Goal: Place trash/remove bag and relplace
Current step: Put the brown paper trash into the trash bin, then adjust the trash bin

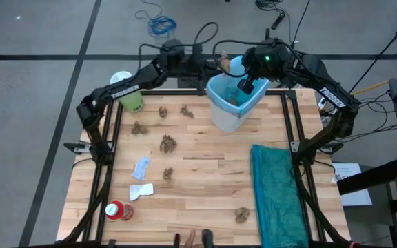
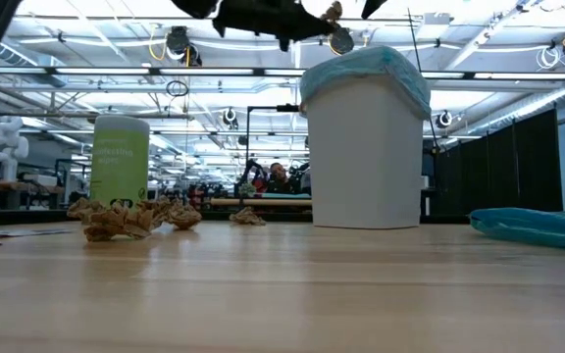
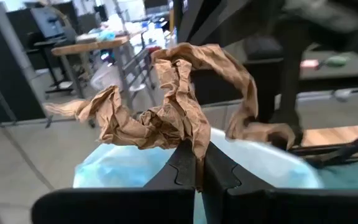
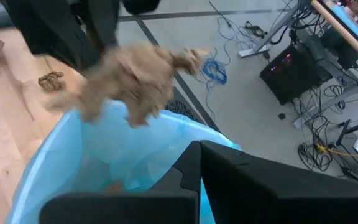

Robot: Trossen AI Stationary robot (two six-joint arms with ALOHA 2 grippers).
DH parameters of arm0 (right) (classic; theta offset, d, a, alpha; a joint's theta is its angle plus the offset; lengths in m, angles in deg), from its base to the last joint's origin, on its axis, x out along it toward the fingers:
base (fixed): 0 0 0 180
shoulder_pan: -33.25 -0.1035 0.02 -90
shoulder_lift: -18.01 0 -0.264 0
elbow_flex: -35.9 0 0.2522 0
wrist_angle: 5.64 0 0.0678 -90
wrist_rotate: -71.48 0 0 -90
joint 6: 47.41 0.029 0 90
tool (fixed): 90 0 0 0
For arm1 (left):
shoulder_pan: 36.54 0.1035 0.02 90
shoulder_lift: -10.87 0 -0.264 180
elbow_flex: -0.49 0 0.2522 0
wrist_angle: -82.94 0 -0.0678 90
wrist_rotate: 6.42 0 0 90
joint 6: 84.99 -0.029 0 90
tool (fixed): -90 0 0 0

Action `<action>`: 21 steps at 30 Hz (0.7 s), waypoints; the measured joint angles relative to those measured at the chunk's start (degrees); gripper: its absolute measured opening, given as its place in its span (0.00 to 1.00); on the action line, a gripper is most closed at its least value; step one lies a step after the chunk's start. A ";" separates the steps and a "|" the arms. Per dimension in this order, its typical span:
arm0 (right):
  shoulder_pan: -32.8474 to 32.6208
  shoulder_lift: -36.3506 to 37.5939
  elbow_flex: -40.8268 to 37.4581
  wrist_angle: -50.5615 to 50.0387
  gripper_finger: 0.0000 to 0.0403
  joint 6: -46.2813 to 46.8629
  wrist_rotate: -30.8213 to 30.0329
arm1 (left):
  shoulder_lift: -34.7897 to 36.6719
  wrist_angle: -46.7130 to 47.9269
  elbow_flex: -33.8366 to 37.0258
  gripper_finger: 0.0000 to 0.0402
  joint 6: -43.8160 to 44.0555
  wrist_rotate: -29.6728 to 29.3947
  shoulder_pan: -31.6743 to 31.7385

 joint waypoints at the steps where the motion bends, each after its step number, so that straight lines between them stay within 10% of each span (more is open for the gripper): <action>1: 0.00 0.00 0.00 -0.05 0.00 0.19 0.00 | -0.71 1.13 -1.17 0.05 -1.08 -0.35 -0.26; 13: 0.00 0.01 0.00 -0.84 0.19 0.13 -0.06 | -0.66 6.92 -4.04 0.37 -5.84 -5.62 -1.94; 21: 7.54 0.26 -0.32 -10.38 0.07 5.09 -11.65 | 8.69 22.15 -4.04 0.14 -10.31 -19.24 -0.54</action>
